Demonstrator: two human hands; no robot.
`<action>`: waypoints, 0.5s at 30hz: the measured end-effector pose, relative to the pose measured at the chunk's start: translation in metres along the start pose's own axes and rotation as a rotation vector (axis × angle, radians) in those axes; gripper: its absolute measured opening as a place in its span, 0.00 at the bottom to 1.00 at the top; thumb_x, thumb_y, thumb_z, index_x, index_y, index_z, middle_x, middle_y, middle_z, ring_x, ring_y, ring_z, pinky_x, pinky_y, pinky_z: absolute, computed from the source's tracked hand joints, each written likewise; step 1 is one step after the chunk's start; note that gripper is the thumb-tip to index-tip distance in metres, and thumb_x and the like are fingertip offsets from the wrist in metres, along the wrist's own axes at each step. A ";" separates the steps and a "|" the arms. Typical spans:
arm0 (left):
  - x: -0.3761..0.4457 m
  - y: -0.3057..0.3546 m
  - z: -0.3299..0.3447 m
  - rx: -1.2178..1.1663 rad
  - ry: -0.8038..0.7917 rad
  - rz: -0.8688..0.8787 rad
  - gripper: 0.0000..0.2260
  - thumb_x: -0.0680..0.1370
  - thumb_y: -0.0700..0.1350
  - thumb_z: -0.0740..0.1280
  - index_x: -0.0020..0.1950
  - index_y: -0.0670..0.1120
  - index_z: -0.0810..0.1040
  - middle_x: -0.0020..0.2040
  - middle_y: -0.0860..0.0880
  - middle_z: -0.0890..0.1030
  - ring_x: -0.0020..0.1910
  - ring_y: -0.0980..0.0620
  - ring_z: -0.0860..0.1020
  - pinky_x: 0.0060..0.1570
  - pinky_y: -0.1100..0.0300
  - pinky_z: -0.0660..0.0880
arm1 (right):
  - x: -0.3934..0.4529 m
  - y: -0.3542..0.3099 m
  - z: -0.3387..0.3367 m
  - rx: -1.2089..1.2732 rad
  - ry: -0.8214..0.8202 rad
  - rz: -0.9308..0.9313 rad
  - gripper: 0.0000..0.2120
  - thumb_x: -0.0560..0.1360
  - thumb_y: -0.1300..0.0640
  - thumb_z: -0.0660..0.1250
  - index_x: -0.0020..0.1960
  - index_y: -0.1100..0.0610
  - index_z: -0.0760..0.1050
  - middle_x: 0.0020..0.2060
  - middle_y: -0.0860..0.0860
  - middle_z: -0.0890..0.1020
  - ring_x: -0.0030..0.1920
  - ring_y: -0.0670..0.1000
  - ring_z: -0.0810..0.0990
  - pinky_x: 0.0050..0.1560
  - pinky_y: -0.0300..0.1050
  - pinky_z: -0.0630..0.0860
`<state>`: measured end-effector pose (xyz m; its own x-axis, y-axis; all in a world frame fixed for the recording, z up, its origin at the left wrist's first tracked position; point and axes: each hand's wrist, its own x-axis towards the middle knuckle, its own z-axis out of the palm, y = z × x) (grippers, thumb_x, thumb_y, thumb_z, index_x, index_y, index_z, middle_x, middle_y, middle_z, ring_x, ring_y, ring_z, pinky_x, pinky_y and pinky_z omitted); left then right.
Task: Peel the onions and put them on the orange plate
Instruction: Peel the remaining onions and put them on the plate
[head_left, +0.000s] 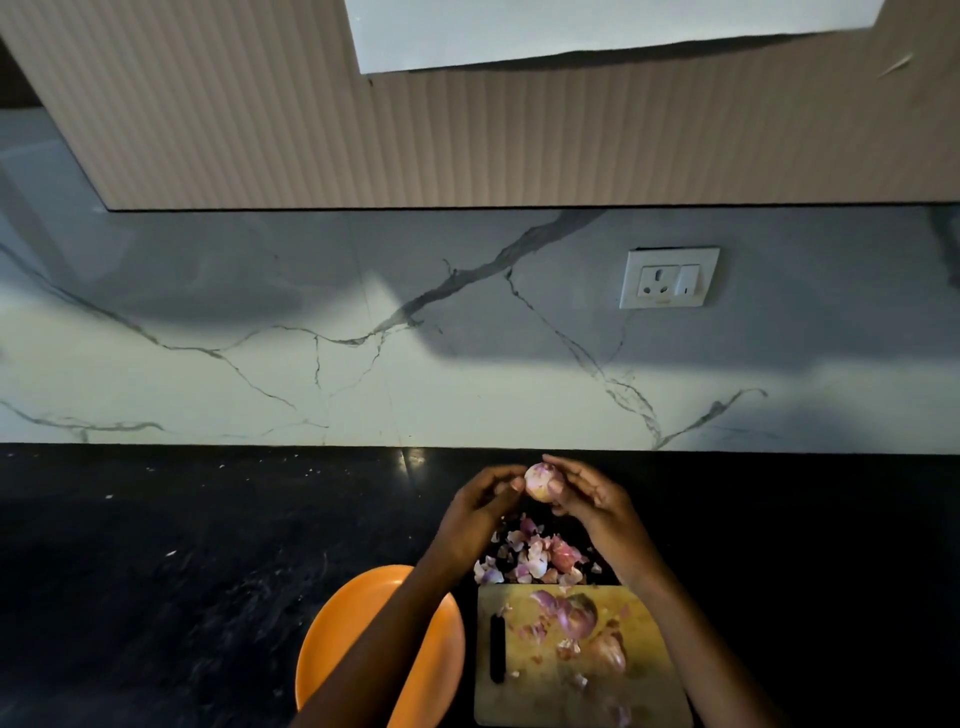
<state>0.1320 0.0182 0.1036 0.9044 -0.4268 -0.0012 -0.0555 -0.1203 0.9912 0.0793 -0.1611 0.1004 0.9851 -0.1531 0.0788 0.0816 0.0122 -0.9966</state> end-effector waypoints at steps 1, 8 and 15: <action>0.000 0.004 0.001 -0.014 -0.024 0.022 0.11 0.81 0.49 0.66 0.62 0.50 0.80 0.54 0.48 0.83 0.54 0.49 0.82 0.53 0.56 0.79 | 0.001 -0.002 0.000 -0.003 -0.008 0.003 0.20 0.76 0.51 0.68 0.67 0.52 0.77 0.60 0.49 0.84 0.60 0.47 0.82 0.52 0.41 0.79; -0.003 0.008 0.002 -0.099 -0.029 0.015 0.13 0.81 0.47 0.66 0.65 0.50 0.79 0.55 0.47 0.84 0.52 0.51 0.82 0.50 0.58 0.78 | 0.003 -0.002 -0.005 0.031 -0.033 0.074 0.15 0.83 0.58 0.61 0.67 0.47 0.77 0.63 0.49 0.82 0.57 0.50 0.83 0.55 0.45 0.79; -0.004 0.006 0.004 -0.164 -0.049 -0.033 0.14 0.80 0.41 0.68 0.66 0.45 0.79 0.56 0.43 0.84 0.57 0.46 0.82 0.54 0.60 0.79 | 0.001 -0.004 -0.002 0.065 -0.027 0.079 0.15 0.77 0.56 0.68 0.63 0.54 0.79 0.58 0.51 0.84 0.55 0.50 0.84 0.50 0.42 0.80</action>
<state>0.1266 0.0157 0.1091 0.8827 -0.4685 -0.0364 0.0470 0.0109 0.9988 0.0792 -0.1633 0.1046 0.9924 -0.1228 0.0015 0.0123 0.0878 -0.9961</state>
